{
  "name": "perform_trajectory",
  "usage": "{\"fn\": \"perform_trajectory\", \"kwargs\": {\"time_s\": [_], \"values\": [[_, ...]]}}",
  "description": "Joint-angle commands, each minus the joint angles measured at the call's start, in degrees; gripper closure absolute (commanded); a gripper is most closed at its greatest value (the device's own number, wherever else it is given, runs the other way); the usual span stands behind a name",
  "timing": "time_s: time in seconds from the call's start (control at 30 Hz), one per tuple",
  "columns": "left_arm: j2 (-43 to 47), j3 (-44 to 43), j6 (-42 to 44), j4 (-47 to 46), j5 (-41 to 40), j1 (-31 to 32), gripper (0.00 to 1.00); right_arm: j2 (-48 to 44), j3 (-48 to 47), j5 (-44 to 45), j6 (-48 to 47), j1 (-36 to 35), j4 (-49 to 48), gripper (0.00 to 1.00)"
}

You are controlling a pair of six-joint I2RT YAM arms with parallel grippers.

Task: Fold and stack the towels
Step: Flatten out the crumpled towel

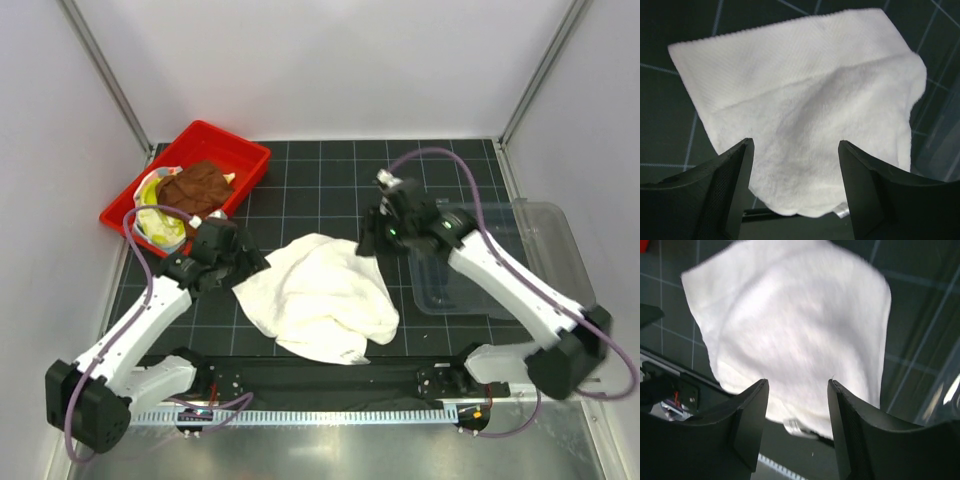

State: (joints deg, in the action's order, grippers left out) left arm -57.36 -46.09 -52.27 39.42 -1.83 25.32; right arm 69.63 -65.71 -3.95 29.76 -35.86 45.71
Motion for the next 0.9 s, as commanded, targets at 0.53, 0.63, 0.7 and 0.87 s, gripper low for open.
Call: {"fn": "perform_trajectory", "kwargs": {"time_s": [0.53,0.63,0.7,0.87], "values": [[-17.95,6.54,0.6,-12.88,-6.87,-15.39,0.29,54.13,-37.22,-7.84,-23.17,1.49,-0.18,0.38],[-22.25,6.8,-0.29,-14.27,-7.67,-15.3,0.31,51.93,-31.77,-7.57,-22.73,1.49,-3.17,0.39],[-25.5,6.89,-0.2,-17.08,-7.32,-15.3,0.34,50.62,-29.22,-7.74,-22.47,1.58,-4.83,0.45],[-30.35,4.87,0.94,-19.73,-2.58,-15.39,0.72,48.94,-30.33,-3.54,-22.99,1.58,-3.97,0.77]]}}
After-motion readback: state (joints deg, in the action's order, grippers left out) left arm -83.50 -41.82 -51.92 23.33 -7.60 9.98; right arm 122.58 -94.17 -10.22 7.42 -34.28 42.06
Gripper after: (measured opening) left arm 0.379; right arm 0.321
